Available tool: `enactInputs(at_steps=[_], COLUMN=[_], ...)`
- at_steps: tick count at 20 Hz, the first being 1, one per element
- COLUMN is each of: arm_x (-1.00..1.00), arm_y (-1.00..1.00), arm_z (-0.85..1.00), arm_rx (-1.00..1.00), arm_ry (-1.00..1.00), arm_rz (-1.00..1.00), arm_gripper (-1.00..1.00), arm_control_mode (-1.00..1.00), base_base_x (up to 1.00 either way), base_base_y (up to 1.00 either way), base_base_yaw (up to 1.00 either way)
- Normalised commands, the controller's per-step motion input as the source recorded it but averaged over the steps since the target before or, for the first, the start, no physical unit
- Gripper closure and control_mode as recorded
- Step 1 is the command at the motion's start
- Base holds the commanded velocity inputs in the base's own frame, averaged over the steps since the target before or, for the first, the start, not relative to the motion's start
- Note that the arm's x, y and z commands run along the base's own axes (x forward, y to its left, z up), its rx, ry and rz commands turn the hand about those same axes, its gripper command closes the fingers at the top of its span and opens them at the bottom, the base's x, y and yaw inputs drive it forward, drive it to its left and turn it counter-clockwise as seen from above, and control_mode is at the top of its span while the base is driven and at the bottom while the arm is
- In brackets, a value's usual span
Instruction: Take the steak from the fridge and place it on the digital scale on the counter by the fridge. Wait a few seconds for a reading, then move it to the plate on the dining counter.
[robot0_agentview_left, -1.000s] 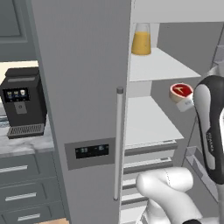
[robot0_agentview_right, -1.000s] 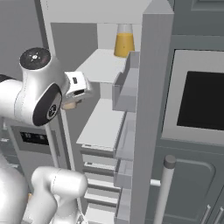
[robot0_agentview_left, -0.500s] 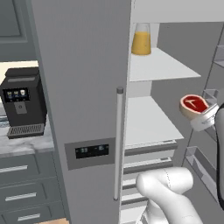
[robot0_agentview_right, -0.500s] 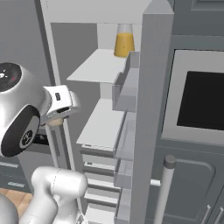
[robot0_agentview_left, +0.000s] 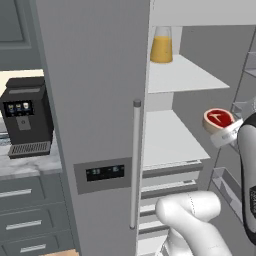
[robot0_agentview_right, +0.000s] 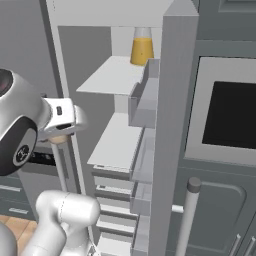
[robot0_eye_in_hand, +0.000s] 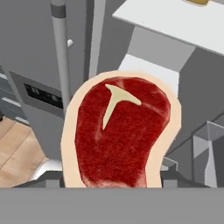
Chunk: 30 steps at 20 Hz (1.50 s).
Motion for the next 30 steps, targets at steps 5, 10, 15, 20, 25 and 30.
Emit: enactInputs(at_steps=[5,10,15,20,25,30], arm_x=[0.02,0.02,0.0,-0.06,-0.09,0.0], arm_y=[0.09,0.0,0.0,0.0,0.0,0.0], arm_z=[0.0,0.0,0.0,0.0,0.0,0.0], arm_rx=[0.08,0.14,0.01,0.0,0.0,0.0], arm_ry=[0.05,0.04,0.0,0.0,0.0,0.0], arm_rz=[-0.17,-0.08,0.0,0.0,0.0,0.0], arm_gripper=[1.0,1.0,1.0,1.0,1.0,1.0], arm_control_mode=[-1.0,-1.0,-1.0,-1.0,1.0,1.0], base_base_x=[0.0,0.0,0.0,0.0,-0.73,-0.89], base_base_y=[0.0,0.0,0.0,0.0,0.16,0.65], base_base_yaw=[0.0,0.0,0.0,0.0,0.0,-0.01])
